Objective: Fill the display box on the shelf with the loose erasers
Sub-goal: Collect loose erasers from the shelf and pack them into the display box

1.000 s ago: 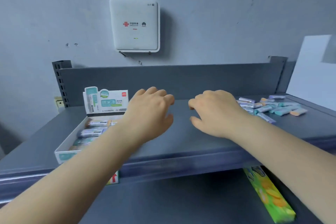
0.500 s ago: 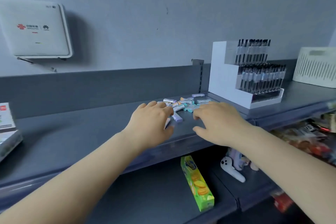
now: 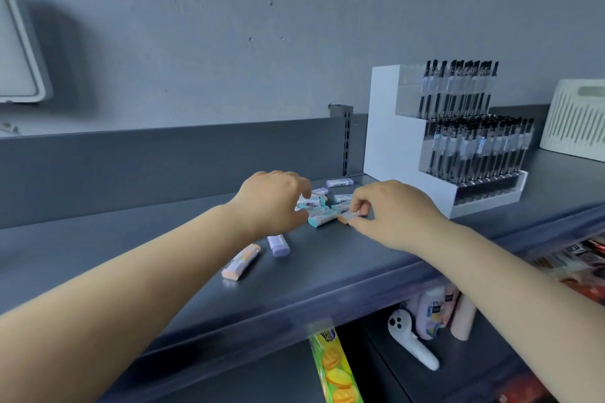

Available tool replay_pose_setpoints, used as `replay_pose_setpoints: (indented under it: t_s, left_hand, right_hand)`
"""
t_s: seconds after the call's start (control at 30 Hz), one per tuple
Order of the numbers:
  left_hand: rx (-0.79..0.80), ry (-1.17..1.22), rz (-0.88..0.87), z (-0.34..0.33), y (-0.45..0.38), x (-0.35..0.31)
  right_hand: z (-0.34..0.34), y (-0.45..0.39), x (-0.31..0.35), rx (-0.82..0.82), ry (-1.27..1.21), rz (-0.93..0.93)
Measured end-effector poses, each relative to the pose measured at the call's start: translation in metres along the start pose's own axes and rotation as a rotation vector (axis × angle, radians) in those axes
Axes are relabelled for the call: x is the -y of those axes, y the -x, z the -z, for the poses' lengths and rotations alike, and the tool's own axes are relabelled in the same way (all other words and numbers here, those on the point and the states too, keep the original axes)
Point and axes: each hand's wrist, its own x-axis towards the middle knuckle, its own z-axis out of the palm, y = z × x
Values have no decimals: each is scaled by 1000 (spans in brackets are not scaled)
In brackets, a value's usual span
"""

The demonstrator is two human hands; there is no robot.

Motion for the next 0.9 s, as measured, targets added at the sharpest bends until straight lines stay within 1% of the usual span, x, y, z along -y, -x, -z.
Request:
replay_pose_setpoints:
  t_s: [0.17,0.33,0.43,0.57,0.63,0.73,0.8,0.9]
  left_hand:
    - [64,5,-20,-15,-42,15]
    - [109,-13,-121,-31,-72,20]
    - [138,-2,-164,-36,-82,20]
    - [218,-36,-206,-41,-88,22]
    - [255,-30,-183,-44,-89,23]
    - [280,32,-96,-49,-88,22]
    - [304,108,-8,-51,-88,19]
    - [323,214,116,-48,-88,13]
  right_hand:
    - [-9,-44,-24,75,-109,-49]
    - [-22,-85,-43,168,-176,-56]
    - [-31,-101,-50,228,-177,-43]
    - [-44,-117,-56,309,-143,-20]
    - [-50,-124,-59,374,-112,-10]
    - [-56,-131,-62,452,-102,15]
    - [-58,-133,-66,448,-123,28]
    - [-57,-129,-69,394,-163,68]
